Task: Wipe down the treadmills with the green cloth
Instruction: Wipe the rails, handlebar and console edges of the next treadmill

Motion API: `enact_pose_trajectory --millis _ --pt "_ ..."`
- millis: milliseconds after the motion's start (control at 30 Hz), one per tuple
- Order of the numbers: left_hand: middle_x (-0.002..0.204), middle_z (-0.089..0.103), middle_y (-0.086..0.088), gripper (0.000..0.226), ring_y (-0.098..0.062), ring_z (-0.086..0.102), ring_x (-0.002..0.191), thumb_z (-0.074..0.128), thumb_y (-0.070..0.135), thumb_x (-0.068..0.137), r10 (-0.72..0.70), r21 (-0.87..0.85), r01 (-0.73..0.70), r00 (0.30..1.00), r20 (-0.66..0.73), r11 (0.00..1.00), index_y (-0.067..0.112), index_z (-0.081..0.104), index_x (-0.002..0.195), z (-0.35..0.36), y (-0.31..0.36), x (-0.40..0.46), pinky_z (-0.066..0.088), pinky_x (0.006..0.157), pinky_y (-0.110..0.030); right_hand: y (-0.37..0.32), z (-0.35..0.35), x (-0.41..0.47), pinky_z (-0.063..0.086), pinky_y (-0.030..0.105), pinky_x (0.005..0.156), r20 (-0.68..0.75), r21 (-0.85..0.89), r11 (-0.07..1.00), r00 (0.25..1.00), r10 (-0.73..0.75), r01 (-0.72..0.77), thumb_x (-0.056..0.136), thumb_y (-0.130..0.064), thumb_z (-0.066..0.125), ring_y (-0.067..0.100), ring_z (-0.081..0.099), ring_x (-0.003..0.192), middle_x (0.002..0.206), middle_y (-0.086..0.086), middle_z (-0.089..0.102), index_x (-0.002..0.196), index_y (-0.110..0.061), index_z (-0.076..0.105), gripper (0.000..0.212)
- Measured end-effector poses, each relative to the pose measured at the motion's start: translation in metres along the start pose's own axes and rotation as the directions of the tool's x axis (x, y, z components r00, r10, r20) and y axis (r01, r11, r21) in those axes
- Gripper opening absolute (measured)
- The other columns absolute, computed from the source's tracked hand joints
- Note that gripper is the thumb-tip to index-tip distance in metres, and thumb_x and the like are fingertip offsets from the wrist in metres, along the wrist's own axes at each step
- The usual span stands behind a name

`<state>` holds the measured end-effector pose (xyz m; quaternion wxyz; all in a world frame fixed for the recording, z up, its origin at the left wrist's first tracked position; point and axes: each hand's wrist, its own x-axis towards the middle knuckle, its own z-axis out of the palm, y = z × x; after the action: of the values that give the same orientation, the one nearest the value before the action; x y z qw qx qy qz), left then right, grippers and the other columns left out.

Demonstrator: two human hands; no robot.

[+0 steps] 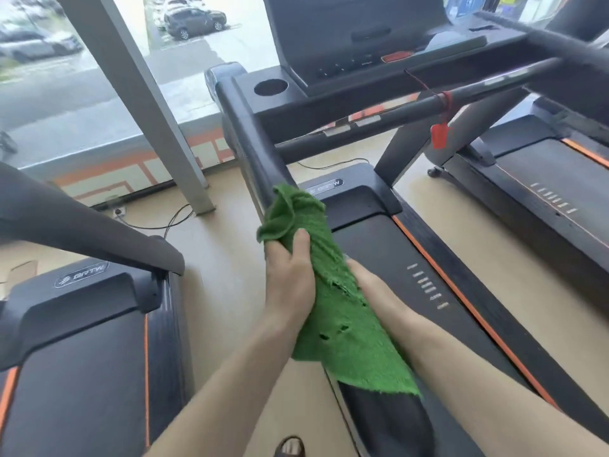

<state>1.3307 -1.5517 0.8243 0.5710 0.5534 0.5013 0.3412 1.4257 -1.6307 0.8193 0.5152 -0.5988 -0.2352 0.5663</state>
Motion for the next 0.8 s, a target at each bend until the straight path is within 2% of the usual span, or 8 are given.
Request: enact_pose_trajectory --millis 67,167,300,433,500,567,667,800 --pt "0.128 0.059 -0.004 0.034 -0.021 0.059 0.115 0.049 0.041 0.103 -0.015 0.103 0.016 1.0 -0.016 0.995 0.021 0.042 0.13 0.0 0.014 0.023 0.046 0.107 -0.043 0.003 -0.007 0.003 0.053 0.02 0.083 0.041 -0.026 0.993 0.992 -0.118 0.119 0.104 -0.037 0.047 0.01 0.068 0.105 0.113 -0.005 0.073 0.12 -0.026 0.069 0.029" --pt "0.148 0.04 -0.011 0.054 -0.027 0.042 0.134 0.043 0.041 0.105 0.063 0.415 -0.059 0.998 0.004 0.908 0.013 0.03 0.149 0.0 0.013 0.0 0.033 0.114 -0.039 0.002 -0.008 -0.013 0.048 0.009 0.056 0.015 -0.019 0.997 0.997 -0.078 0.078 0.102 -0.037 0.051 0.002 0.066 0.073 0.087 -0.008 0.07 0.093 -0.027 0.07 0.024" --pt "0.152 0.024 -0.003 0.054 -0.02 0.024 0.14 0.05 0.016 0.099 0.562 0.661 -0.49 0.818 0.124 0.568 0.018 0.033 0.15 -0.008 -0.004 -0.084 0.018 0.119 -0.024 0.011 0.002 -0.043 0.048 0.032 0.104 -0.07 -0.001 0.998 0.995 -0.066 0.066 0.094 -0.058 0.044 0.007 0.063 0.112 0.114 -0.009 0.071 0.112 -0.032 0.072 0.043" --pt "0.165 0.002 0.016 0.063 0.001 -0.004 0.148 0.038 0.049 0.1 0.328 0.559 -0.378 0.925 0.191 0.738 0.028 0.024 0.158 0.008 -0.007 -0.082 0.0 0.12 -0.02 -0.001 0.0 -0.05 0.056 0.025 0.085 -0.037 0.082 0.996 0.999 -0.037 0.04 0.104 -0.05 0.037 0.01 0.069 0.096 0.102 -0.004 0.074 0.111 -0.026 0.071 0.042" --pt "0.166 -0.006 0.014 0.071 -0.005 -0.007 0.152 0.045 0.051 0.101 0.276 0.555 -0.31 0.95 0.147 0.772 0.027 0.014 0.161 0.01 -0.004 -0.058 0.001 0.123 -0.029 -0.013 -0.001 -0.045 0.052 0.03 0.094 0.007 0.099 0.995 1.0 -0.027 0.026 0.105 -0.054 0.029 0.013 0.064 0.111 0.126 -0.004 0.068 0.128 -0.029 0.064 0.049" --pt "0.168 -0.003 0.009 0.074 -0.01 0.001 0.153 0.049 0.043 0.102 0.222 0.45 -0.25 0.968 0.115 0.857 0.026 0.01 0.162 0.005 0.001 -0.028 0.009 0.126 -0.038 -0.019 0.002 -0.036 0.048 0.033 0.102 0.013 0.089 0.993 0.997 -0.081 0.079 0.104 -0.057 0.024 0.009 0.059 0.118 0.14 -0.011 0.058 0.14 -0.035 0.055 0.052" --pt "0.163 0.026 -0.005 0.069 -0.022 0.029 0.147 0.043 0.044 0.104 0.082 0.297 -0.095 0.995 0.057 0.95 0.022 0.011 0.161 -0.003 0.013 0.006 0.027 0.121 -0.044 -0.015 0.005 -0.027 0.046 0.038 0.106 -0.074 -0.072 0.985 0.984 -0.159 0.154 0.099 -0.063 0.028 0.001 0.062 0.114 0.122 -0.019 0.068 0.127 -0.038 0.064 0.052" --pt "0.14 0.053 -0.001 0.077 -0.019 0.054 0.126 0.055 0.063 0.086 -0.021 0.181 0.002 0.995 0.102 0.984 0.024 0.029 0.147 -0.004 -0.006 -0.015 0.044 0.11 -0.044 0.01 0.006 -0.025 0.02 0.034 0.123 -0.017 -0.253 0.94 0.97 -0.242 0.23 0.087 -0.072 0.028 -0.011 0.028 0.14 0.151 -0.032 0.037 0.151 -0.047 0.032 0.069"
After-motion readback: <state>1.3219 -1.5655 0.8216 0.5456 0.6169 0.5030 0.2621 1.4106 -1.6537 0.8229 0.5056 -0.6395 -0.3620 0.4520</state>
